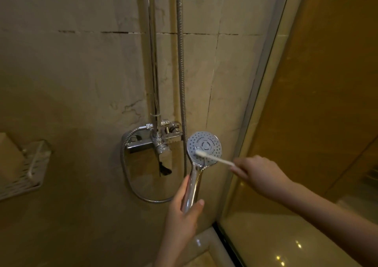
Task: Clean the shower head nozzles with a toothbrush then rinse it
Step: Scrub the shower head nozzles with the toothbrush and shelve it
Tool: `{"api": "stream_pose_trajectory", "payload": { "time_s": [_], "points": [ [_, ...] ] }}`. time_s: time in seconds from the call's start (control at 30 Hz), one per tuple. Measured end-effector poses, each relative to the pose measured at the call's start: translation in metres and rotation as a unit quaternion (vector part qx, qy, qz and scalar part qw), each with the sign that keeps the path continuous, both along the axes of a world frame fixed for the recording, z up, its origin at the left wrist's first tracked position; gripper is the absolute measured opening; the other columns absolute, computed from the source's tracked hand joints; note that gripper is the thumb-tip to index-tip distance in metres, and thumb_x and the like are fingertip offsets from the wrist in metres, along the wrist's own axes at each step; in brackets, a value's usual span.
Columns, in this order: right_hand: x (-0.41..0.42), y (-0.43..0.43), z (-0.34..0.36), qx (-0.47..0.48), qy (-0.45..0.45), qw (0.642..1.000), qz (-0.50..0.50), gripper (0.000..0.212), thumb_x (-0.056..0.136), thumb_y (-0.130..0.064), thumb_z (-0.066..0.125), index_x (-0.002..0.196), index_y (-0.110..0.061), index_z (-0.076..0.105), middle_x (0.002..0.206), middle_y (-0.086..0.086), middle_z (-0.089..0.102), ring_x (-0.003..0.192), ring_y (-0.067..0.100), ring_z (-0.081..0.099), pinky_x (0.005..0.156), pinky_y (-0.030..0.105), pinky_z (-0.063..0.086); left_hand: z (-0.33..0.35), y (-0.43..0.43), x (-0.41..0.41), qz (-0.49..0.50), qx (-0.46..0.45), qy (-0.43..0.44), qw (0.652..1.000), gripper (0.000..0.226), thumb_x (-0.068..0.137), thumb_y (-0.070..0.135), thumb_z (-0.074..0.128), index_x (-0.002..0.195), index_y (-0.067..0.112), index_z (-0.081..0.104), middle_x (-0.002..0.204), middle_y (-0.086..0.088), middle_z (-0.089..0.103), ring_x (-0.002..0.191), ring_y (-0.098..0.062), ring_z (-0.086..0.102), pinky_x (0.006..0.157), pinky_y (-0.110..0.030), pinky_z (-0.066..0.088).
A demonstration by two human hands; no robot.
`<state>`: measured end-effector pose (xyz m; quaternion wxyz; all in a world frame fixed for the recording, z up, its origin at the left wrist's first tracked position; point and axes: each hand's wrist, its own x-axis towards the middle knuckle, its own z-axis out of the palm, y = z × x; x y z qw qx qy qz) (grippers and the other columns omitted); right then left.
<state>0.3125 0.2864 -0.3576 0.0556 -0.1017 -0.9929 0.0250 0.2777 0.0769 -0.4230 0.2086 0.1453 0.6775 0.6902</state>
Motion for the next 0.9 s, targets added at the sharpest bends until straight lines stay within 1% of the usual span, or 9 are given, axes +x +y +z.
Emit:
{"api": "stream_pose_trajectory", "payload": {
  "time_s": [0.07, 0.17, 0.3, 0.37, 0.4, 0.57, 0.73, 0.83, 0.9],
  "points": [
    [0.002, -0.004, 0.003, 0.002, 0.010, 1.000, -0.011, 0.035, 0.095, -0.051, 0.034, 0.077, -0.026, 0.052, 0.064, -0.008, 0.052, 0.055, 0.006, 0.052, 0.050, 0.020, 0.044, 0.004, 0.000, 0.001, 0.002, 0.010, -0.010, 1.000, 0.066, 0.082, 0.015, 0.064, 0.122, 0.059, 0.036, 0.136, 0.006, 0.051, 0.121, -0.054, 0.038, 0.096, -0.064, 0.035],
    [-0.002, 0.012, 0.014, -0.047, 0.045, 0.996, -0.065, 0.036, 0.096, -0.046, 0.037, 0.082, -0.019, 0.057, 0.065, -0.005, 0.053, 0.055, 0.010, 0.053, 0.053, 0.023, 0.047, 0.012, 0.002, 0.006, -0.007, 0.019, -0.010, 1.000, 0.065, 0.083, 0.015, 0.062, 0.133, 0.048, 0.035, 0.127, 0.006, 0.058, 0.100, -0.045, 0.059, 0.079, -0.054, 0.050],
    [0.005, -0.004, -0.005, -0.010, 0.012, 1.000, -0.001, 0.037, 0.094, -0.053, 0.034, 0.077, -0.026, 0.052, 0.064, -0.007, 0.053, 0.057, 0.009, 0.054, 0.054, 0.025, 0.048, 0.013, -0.004, 0.008, -0.002, 0.037, -0.036, 0.999, 0.065, 0.085, 0.009, 0.059, 0.129, 0.049, 0.033, 0.135, -0.014, 0.052, 0.115, -0.052, 0.047, 0.093, -0.059, 0.041],
    [0.001, 0.008, 0.000, -0.033, 0.034, 0.998, -0.037, 0.035, 0.095, -0.050, 0.037, 0.075, -0.026, 0.052, 0.064, -0.007, 0.053, 0.055, 0.009, 0.054, 0.053, 0.026, 0.048, 0.012, -0.003, 0.008, -0.002, 0.048, -0.044, 0.998, 0.063, 0.085, 0.006, 0.058, 0.129, 0.046, 0.036, 0.124, -0.008, 0.061, 0.067, -0.028, 0.066, 0.058, -0.033, 0.056],
    [-0.001, 0.014, 0.006, -0.066, 0.044, 0.994, -0.072, 0.035, 0.095, -0.048, 0.039, 0.075, -0.023, 0.054, 0.064, -0.006, 0.054, 0.055, 0.011, 0.054, 0.054, 0.029, 0.051, 0.011, -0.003, 0.009, -0.003, 0.052, -0.048, 0.997, 0.063, 0.086, 0.006, 0.057, 0.132, 0.042, 0.038, 0.119, -0.003, 0.063, 0.050, -0.021, 0.059, 0.044, -0.026, 0.050],
    [0.002, -0.003, -0.004, -0.054, 0.033, 0.998, -0.026, 0.042, 0.092, -0.055, 0.032, 0.073, -0.025, 0.054, 0.060, -0.005, 0.053, 0.049, 0.006, 0.050, 0.045, 0.022, 0.045, 0.014, -0.009, 0.013, 0.008, 0.058, -0.067, 0.996, 0.058, 0.086, 0.008, 0.058, 0.128, 0.044, 0.039, 0.103, -0.003, 0.065, 0.033, -0.009, 0.039, 0.030, -0.018, 0.031],
    [0.002, 0.003, 0.005, -0.066, 0.062, 0.995, -0.052, 0.049, 0.093, -0.055, 0.029, 0.082, -0.018, 0.060, 0.066, 0.000, 0.059, 0.056, 0.014, 0.058, 0.052, 0.028, 0.052, 0.016, -0.014, 0.013, 0.006, 0.048, -0.067, 0.997, 0.057, 0.086, 0.011, 0.058, 0.123, 0.050, 0.038, 0.075, -0.006, 0.058, 0.033, -0.006, 0.035, 0.031, -0.018, 0.030],
    [0.003, -0.006, 0.001, -0.012, 0.045, 0.999, -0.004, 0.047, 0.090, -0.057, 0.027, 0.080, -0.023, 0.057, 0.063, -0.006, 0.056, 0.052, 0.006, 0.053, 0.048, 0.020, 0.045, 0.015, -0.015, 0.015, 0.015, 0.036, -0.053, 0.998, 0.060, 0.085, 0.012, 0.059, 0.129, 0.046, 0.038, 0.100, -0.007, 0.064, 0.040, -0.014, 0.051, 0.035, -0.026, 0.041],
    [0.001, 0.005, 0.008, -0.019, 0.059, 0.997, -0.036, 0.045, 0.093, -0.054, 0.030, 0.082, -0.021, 0.059, 0.064, -0.005, 0.056, 0.051, 0.007, 0.052, 0.047, 0.020, 0.045, 0.013, -0.011, 0.019, 0.017, 0.025, -0.025, 0.999, 0.063, 0.084, 0.012, 0.060, 0.133, 0.044, 0.036, 0.122, -0.007, 0.058, 0.086, -0.047, 0.062, 0.066, -0.052, 0.053]
  ]
}}
